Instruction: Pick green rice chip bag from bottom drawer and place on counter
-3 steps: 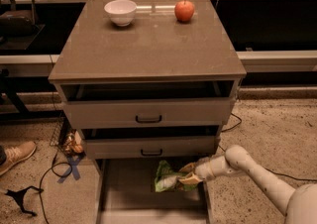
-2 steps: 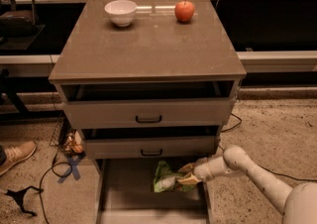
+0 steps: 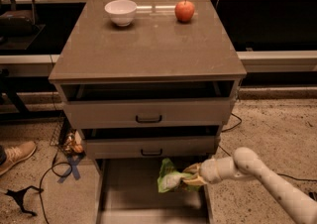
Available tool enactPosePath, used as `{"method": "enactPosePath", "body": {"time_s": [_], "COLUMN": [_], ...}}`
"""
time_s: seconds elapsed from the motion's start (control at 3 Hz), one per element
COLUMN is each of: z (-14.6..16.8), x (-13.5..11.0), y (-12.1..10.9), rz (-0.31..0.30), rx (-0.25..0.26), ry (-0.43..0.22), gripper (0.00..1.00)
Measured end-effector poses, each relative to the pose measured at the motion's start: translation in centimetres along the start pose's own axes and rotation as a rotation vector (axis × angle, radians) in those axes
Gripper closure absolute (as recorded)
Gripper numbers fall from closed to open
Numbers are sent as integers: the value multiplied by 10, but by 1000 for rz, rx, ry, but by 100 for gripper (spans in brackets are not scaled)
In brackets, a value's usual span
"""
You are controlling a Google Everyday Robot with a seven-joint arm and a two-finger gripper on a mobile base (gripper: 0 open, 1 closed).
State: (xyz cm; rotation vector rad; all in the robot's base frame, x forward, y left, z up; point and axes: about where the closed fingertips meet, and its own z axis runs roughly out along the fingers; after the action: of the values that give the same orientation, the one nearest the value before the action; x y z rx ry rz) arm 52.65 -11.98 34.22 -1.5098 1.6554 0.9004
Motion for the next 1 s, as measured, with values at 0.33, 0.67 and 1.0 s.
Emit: {"method": "enactPosePath", "body": {"time_s": [0.33, 0.67, 1.0], "z": [-57, -103, -144], "x": [-54, -99, -140], "y": [27, 40, 53], "rz": [-145, -261, -369], "rx": [71, 147, 215], "ry": [-32, -30, -18], "gripper": [100, 100, 100]}}
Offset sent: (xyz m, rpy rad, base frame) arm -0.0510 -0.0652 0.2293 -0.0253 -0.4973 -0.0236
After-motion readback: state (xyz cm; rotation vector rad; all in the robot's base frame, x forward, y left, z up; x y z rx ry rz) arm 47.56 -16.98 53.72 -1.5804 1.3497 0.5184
